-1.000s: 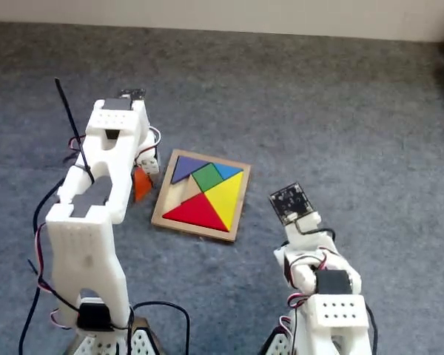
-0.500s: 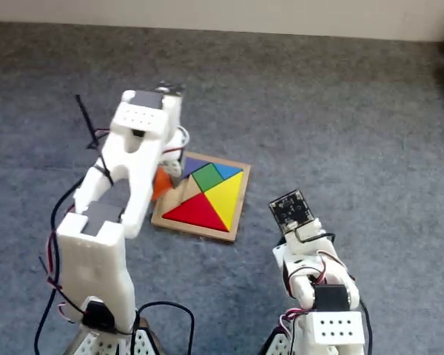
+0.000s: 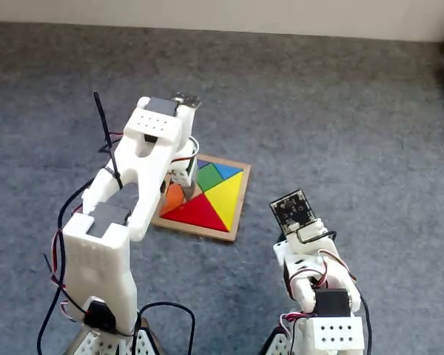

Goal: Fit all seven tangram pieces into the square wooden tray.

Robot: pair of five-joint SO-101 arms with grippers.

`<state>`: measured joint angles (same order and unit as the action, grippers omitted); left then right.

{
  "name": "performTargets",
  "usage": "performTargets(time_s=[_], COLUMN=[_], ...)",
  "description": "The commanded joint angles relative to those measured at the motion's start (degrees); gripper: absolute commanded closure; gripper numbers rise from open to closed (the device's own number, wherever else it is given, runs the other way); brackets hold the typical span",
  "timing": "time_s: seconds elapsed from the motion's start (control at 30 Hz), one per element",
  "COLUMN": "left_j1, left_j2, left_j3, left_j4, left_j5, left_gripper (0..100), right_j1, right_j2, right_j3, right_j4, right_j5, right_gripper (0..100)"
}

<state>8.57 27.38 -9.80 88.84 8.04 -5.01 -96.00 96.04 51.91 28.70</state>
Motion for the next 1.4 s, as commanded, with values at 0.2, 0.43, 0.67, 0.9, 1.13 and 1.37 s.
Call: performTargets(time_s=[0.2,0.43,0.67,0.9,1.13,1.37], left_j1=[0.66,0.66,-0.66,-3.65,-10.59,-12.0], left_j2=[-4.09,-11.65,-28.79,-49.8,-69.05,-82.95], left_j3=[-1.27,-2.95,7.52,33.71,56.22,70.73], left_j4=[1.85,4.22,0.09,-17.23,-32.35,-35.34], left_j5=[-0.18,-2.55,-4.04,-4.04,-4.04,-7.21], left_gripper=[78,100,100,100,100,100], right_j1=[0.75,0.84,0.57,0.48,0.48,0.48], right_j2=[-0.75,-0.66,-1.1,-1.1,-1.19,-1.19], right_j3=[5.41,5.49,5.41,5.05,5.32,6.2], right_j4=[0.22,0.31,1.27,1.01,-1.54,-2.42], right_j5=[-0.09,-0.35,-7.74,-21.19,-23.38,-23.38], right_gripper=[99.2,99.2,99.2,99.2,99.2,99.2])
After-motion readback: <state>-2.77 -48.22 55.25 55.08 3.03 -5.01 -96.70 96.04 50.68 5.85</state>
